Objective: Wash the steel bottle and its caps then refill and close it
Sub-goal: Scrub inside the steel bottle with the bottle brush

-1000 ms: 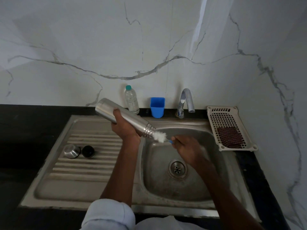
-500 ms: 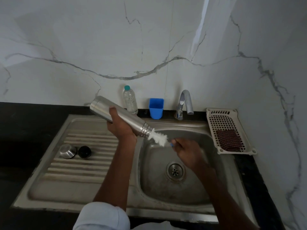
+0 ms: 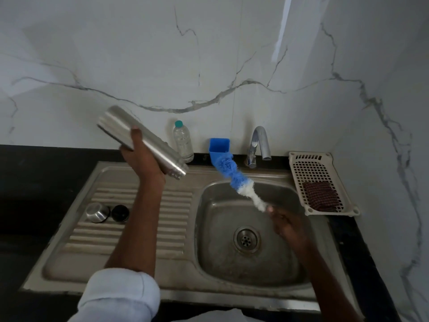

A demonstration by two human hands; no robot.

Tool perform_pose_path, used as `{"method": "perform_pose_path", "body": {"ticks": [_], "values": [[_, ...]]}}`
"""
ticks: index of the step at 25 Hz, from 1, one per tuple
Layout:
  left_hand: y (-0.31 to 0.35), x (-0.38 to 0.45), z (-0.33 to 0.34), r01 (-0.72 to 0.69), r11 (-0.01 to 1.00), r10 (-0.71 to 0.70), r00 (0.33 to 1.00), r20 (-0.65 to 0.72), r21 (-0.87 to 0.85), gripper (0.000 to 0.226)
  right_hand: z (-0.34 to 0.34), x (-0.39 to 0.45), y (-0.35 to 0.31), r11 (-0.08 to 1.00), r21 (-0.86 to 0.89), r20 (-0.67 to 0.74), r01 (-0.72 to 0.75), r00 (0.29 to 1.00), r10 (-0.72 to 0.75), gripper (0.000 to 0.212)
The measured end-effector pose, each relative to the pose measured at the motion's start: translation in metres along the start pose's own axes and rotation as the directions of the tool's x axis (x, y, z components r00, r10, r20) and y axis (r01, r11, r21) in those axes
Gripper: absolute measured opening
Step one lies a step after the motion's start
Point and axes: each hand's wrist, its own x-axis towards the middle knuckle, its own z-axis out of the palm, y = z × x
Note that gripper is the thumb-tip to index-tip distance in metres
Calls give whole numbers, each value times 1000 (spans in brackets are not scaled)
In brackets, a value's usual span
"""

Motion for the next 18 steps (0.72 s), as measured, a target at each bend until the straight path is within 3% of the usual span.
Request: {"method": "perform_pose_path", "body": {"ticks": [2, 5, 9, 13, 15, 18], "values": [[-17, -18, -2, 38, 992, -50, 994, 101, 121, 72, 9, 3, -2, 994, 104, 55, -15, 998, 10, 18], [-47, -45, -13, 176, 950, -233, 949, 211, 259, 72, 12, 4, 3, 972, 235, 144, -23, 990, -11, 30], [-62, -67, -31, 544, 791, -607, 757, 244, 280, 73, 12, -9, 3, 965, 258, 263, -53, 965, -18, 26], [-59, -86, -47, 696, 687, -715, 595, 367, 209, 61, 16, -19, -5, 988, 117, 399, -99, 916, 45, 41], [-55, -93, -50, 707, 681, -714, 584, 387, 192, 59, 16, -21, -13, 992, 102, 439, -78, 898, 26, 56], [-53, -93, -58, 697, 689, -705, 581, 407, 199, 62, 21, -19, -23, 999, -27, 381, 47, 924, -33, 44]]}}
